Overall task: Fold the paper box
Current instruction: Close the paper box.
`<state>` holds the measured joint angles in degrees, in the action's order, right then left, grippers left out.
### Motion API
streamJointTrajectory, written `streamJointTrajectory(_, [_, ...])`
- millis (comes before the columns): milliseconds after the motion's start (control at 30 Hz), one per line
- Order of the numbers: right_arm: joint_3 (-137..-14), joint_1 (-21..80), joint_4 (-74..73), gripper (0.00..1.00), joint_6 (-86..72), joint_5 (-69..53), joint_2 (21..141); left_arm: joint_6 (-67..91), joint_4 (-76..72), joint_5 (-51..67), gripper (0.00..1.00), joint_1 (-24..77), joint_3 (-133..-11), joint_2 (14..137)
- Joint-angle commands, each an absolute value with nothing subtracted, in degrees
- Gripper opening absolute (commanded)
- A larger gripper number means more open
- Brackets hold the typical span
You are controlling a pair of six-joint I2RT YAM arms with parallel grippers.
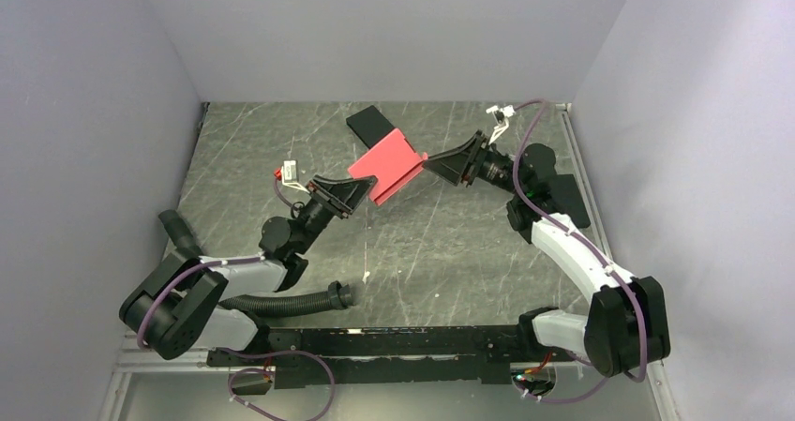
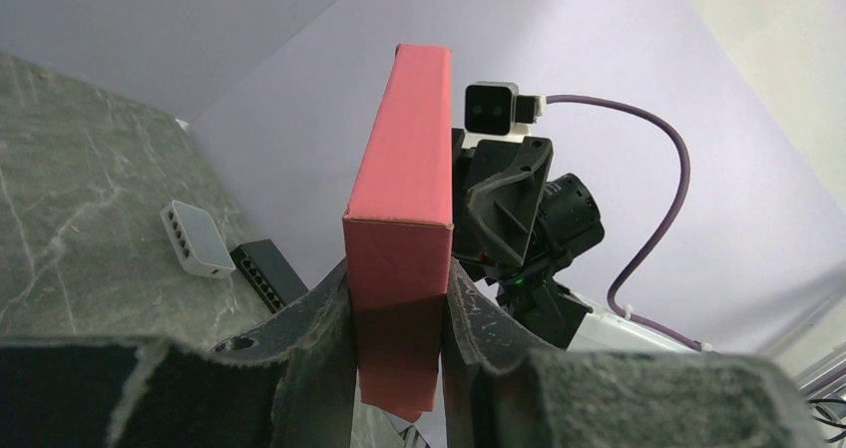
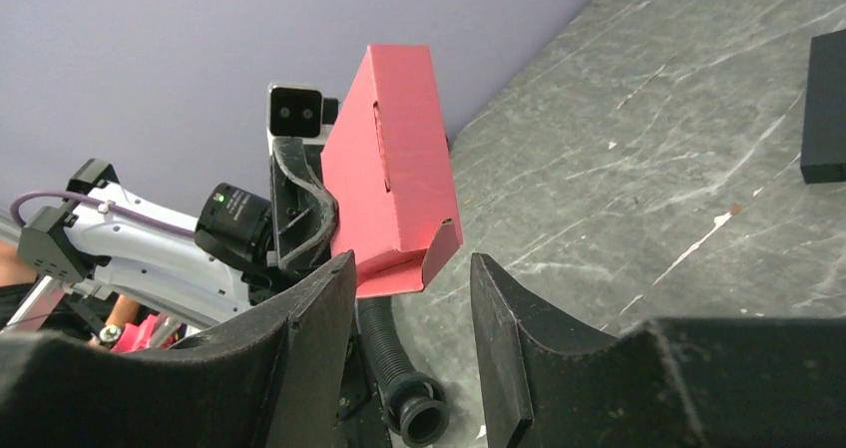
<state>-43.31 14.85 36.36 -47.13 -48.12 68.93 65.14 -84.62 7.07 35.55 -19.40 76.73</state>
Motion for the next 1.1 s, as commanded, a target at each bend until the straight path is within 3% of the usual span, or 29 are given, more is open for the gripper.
streamJointTrajectory(0, [-43.40, 15.64, 35.89, 0.49, -45.59, -46.19, 68.90, 63.63, -88.95, 6.41, 0.04, 35.86, -21.31, 76.14])
streamJointTrajectory(300, [-44.00, 13.89, 36.32, 0.48, -45.24, -47.20, 68.01, 63.98, -88.95, 5.40, 0.04, 35.86, -20.17, 75.15])
streamJointTrajectory(900, [-40.56, 11.43, 48.44, 0.40, -79.31, -42.64, 74.40, 59.68, -88.95, 8.51, 0.04, 35.86, -20.09, 74.03])
streamJointTrajectory(1067, [-38.43, 11.33, 50.31, 0.62, -87.10, -42.21, 76.44, 54.55, -88.95, 7.12, 0.03, 35.77, -20.02, 72.74])
